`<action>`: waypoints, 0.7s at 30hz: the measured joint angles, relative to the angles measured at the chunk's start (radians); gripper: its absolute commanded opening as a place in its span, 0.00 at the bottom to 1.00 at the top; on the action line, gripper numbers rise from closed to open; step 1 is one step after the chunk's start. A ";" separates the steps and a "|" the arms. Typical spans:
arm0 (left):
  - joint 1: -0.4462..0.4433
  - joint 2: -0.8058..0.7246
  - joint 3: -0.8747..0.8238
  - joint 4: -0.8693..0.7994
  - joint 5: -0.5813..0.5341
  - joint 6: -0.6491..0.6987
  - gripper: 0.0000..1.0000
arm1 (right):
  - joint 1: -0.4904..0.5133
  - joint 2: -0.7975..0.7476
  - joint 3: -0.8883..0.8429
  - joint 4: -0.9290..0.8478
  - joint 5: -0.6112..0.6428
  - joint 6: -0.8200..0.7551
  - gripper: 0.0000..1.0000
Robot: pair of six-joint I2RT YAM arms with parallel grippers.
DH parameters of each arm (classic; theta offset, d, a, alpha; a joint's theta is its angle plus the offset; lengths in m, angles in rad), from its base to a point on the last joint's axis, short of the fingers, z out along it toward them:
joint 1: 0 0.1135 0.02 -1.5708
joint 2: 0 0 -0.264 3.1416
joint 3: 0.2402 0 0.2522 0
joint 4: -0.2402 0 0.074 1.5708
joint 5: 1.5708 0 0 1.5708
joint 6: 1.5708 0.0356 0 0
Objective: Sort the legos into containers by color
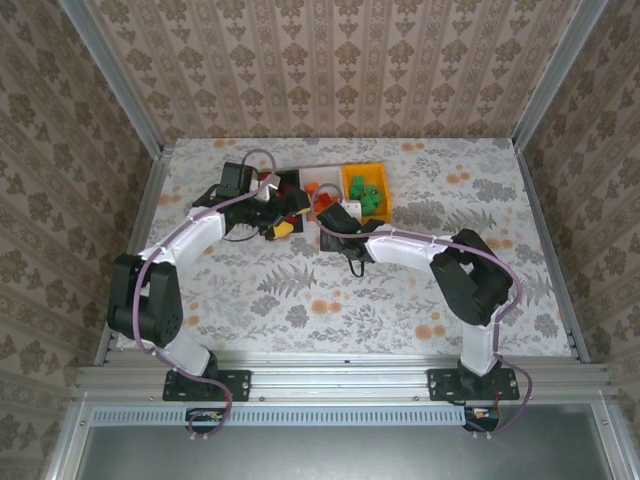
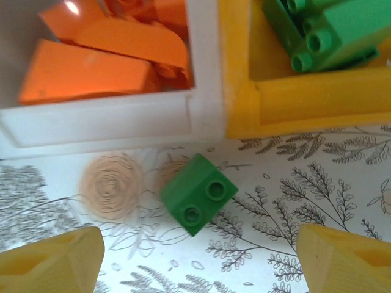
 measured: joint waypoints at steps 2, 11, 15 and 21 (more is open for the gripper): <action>0.001 -0.003 0.000 0.000 0.000 0.000 1.00 | -0.002 0.025 0.013 -0.009 0.001 0.005 0.82; 0.006 -0.004 0.000 0.000 0.000 -0.006 1.00 | -0.005 0.109 0.097 -0.008 0.019 0.007 0.73; 0.006 -0.004 0.000 0.000 0.000 -0.006 1.00 | -0.005 0.126 0.099 -0.006 0.022 0.014 0.70; 0.006 -0.004 0.000 0.000 0.000 -0.006 1.00 | -0.005 0.135 0.101 -0.003 0.032 0.021 0.62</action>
